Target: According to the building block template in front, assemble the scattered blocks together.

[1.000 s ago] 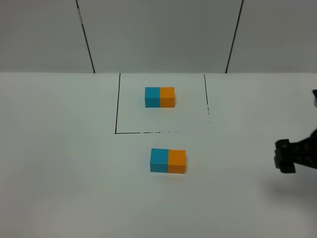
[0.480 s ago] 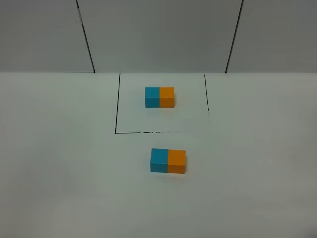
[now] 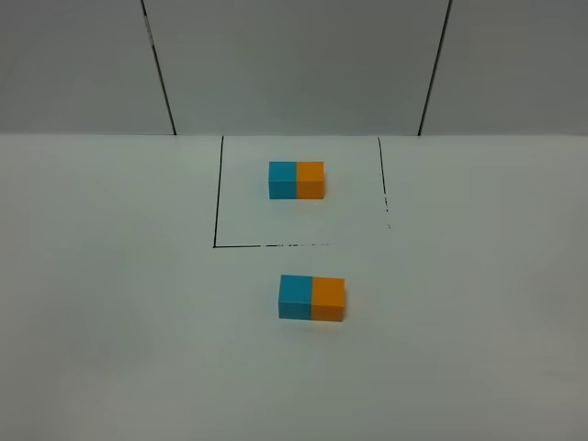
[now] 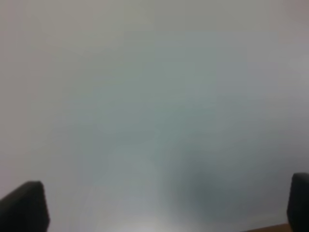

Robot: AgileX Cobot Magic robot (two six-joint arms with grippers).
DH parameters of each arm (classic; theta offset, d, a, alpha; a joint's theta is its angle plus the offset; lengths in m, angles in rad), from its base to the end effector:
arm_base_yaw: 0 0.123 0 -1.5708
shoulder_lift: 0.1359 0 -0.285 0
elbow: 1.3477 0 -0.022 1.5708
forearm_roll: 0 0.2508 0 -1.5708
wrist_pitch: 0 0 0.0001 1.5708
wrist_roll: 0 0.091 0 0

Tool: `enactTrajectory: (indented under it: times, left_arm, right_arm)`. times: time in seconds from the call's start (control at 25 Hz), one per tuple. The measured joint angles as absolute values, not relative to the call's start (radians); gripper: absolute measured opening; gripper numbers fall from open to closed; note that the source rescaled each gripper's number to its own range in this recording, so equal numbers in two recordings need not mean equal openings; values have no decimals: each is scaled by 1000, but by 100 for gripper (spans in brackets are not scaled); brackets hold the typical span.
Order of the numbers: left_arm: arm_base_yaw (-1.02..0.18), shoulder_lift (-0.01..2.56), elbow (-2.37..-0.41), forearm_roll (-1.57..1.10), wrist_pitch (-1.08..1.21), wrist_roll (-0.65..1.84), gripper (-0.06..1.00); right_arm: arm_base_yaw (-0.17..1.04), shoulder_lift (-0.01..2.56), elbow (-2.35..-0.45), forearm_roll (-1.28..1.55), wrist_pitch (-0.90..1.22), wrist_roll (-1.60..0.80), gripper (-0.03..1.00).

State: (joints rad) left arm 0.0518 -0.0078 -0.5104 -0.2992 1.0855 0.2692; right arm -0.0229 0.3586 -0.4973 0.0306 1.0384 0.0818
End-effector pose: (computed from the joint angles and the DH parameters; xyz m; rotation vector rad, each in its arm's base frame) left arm -0.0091 -0.0242 0.2810 0.2402 2.0039 -0.1549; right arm 0.0512 0.0012 0.2698 0.1307 2.3802 0.0667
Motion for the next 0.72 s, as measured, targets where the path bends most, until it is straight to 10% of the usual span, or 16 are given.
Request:
enactTrajectory:
  times: [0.72]
  left_arm:
    - [52, -8, -510, -299, 1085, 269, 68]
  right_arm:
    - [-23, 37, -489, 33, 1048, 82, 94]
